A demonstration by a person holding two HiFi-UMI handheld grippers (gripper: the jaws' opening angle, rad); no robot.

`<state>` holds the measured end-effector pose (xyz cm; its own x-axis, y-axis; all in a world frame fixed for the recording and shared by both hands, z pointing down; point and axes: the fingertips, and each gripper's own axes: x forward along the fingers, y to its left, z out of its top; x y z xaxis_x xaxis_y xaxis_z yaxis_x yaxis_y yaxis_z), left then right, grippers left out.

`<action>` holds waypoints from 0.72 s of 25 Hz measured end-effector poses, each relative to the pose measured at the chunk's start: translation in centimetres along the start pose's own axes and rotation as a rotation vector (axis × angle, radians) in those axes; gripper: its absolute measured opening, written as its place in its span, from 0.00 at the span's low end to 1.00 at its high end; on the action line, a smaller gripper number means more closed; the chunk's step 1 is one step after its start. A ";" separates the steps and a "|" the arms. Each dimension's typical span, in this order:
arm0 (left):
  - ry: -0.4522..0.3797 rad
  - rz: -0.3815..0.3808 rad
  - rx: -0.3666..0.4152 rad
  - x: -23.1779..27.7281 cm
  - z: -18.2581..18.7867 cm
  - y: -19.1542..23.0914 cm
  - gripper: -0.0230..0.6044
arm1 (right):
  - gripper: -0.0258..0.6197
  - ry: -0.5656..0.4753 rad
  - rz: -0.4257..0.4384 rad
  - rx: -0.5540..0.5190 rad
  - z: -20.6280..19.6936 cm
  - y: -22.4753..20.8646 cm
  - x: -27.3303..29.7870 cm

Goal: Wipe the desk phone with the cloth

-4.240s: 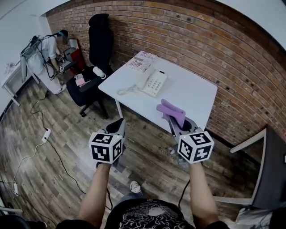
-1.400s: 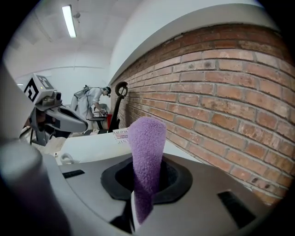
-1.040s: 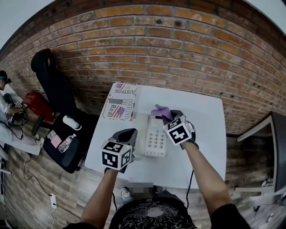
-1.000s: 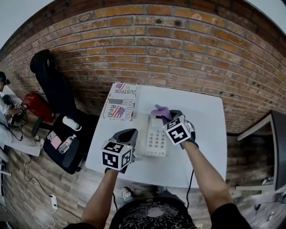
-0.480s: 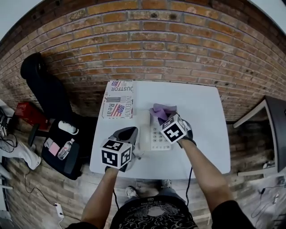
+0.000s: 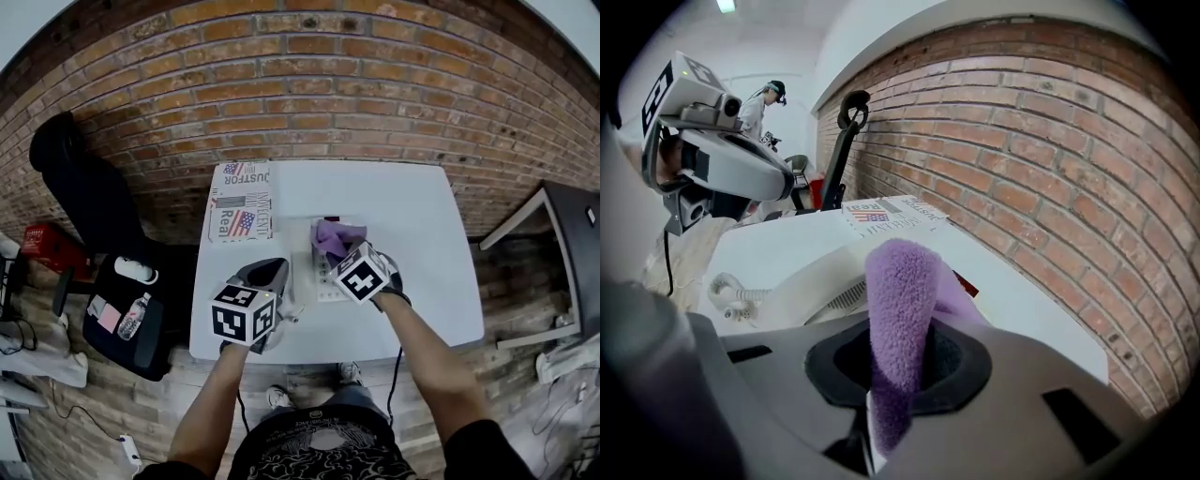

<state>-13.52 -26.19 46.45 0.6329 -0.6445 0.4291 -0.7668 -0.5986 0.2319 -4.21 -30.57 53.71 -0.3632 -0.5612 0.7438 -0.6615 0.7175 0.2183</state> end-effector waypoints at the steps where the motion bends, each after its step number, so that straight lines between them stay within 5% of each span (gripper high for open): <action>1: 0.004 -0.006 0.001 -0.1 -0.1 0.0 0.05 | 0.11 0.003 0.002 0.002 -0.2 0.3 -0.1; 18: 0.031 -0.071 0.028 -1.3 -1.5 -0.9 0.05 | 0.11 0.040 0.070 0.048 -3.2 4.9 -1.8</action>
<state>-13.80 -24.14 46.99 0.6816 -0.5851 0.4394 -0.7165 -0.6556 0.2385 -4.70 -24.72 55.40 -0.3842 -0.4925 0.7809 -0.6663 0.7334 0.1347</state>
